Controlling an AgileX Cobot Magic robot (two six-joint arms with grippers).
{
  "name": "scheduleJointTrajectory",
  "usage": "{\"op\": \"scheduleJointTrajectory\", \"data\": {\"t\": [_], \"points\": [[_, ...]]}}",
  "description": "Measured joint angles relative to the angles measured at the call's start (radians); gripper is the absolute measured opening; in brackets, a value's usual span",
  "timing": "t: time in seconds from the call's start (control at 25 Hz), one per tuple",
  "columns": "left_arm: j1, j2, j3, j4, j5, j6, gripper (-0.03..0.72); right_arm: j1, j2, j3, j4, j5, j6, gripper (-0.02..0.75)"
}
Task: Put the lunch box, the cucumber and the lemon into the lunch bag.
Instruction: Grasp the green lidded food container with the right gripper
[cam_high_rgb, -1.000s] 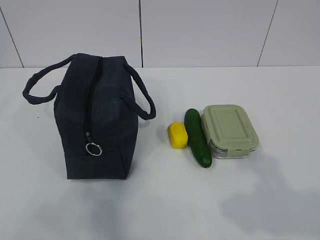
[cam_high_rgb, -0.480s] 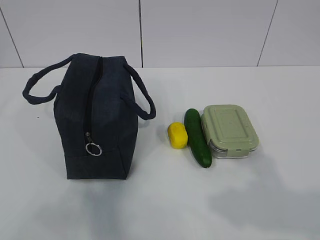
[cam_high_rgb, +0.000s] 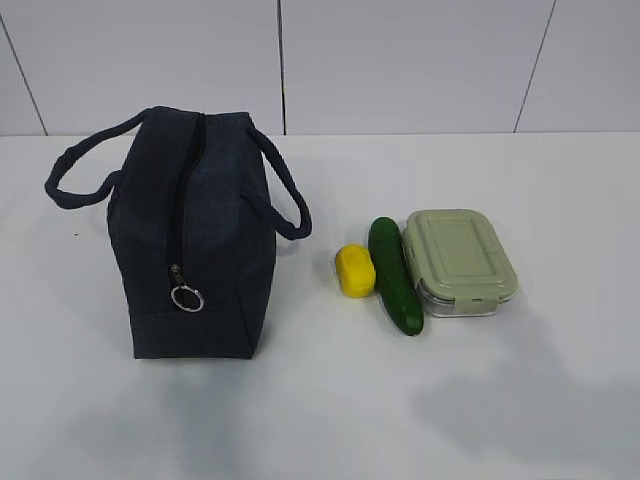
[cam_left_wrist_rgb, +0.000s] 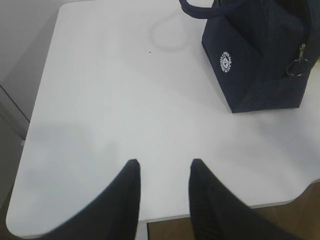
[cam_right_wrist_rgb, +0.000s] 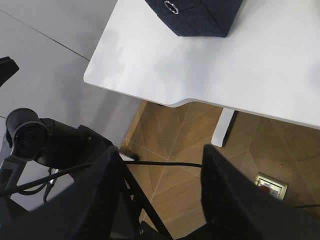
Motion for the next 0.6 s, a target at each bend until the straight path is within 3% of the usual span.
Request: {"op": "scheduleJointTrajectory", "data": {"t": [0.6], "points": [[0.000,0.000,0.000,0.032,0.000,0.000,0.235,0.000,0.061,0.000,-0.040,-0.116,-0.012,0.389]]}}
